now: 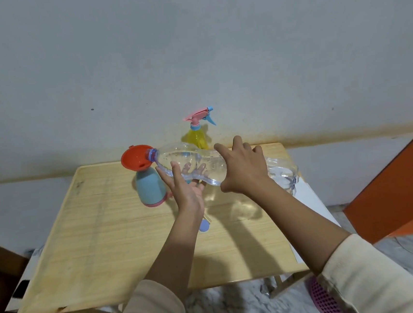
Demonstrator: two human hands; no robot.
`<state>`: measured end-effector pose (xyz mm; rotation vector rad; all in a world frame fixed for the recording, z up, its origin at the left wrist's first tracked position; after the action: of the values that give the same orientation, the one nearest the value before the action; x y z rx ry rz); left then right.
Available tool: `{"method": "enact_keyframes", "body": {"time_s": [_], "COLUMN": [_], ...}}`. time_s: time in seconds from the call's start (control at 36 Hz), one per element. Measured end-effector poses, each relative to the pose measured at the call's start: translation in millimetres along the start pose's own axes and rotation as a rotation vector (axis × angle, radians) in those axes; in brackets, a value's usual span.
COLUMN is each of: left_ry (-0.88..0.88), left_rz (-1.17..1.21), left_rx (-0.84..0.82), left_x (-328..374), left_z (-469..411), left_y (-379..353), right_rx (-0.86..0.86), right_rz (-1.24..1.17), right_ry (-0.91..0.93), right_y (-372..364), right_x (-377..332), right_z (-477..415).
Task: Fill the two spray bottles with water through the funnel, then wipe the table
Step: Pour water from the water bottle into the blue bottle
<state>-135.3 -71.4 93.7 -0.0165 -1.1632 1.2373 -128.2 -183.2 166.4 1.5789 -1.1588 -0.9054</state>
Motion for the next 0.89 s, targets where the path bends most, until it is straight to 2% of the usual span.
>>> {"method": "enact_keyframes", "body": {"time_s": [0.44, 0.72, 0.89], "left_ry": [0.029, -0.033, -0.118], "left_rz": [0.042, -0.034, -0.121], "left_rx": [0.032, -0.021, -0.060], "left_x": [-1.7, 1.2, 3.5], "left_z": [2.0, 5.1, 5.6], "left_y": [-0.7, -4.2, -6.7], "right_rx": [0.024, 0.045, 0.075], "right_rz": [0.007, -0.054, -0.182], "right_ry": [0.013, -0.049, -0.124], "right_y": [1.7, -8.7, -22.5], "right_x": [1.2, 8.0, 17.3], "right_z": [-0.8, 4.2, 12.4]}}
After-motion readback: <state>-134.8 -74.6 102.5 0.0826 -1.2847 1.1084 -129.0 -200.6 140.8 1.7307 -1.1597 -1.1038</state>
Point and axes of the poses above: each hand's wrist, its own z-axis away from the middle knuckle, its own y-axis out of the back of the hand, x = y × z, the point moved 1 cm from there along -z, towards the middle knuckle, and after that the axes turned 15 degrees about x, right-handed, at the moved point
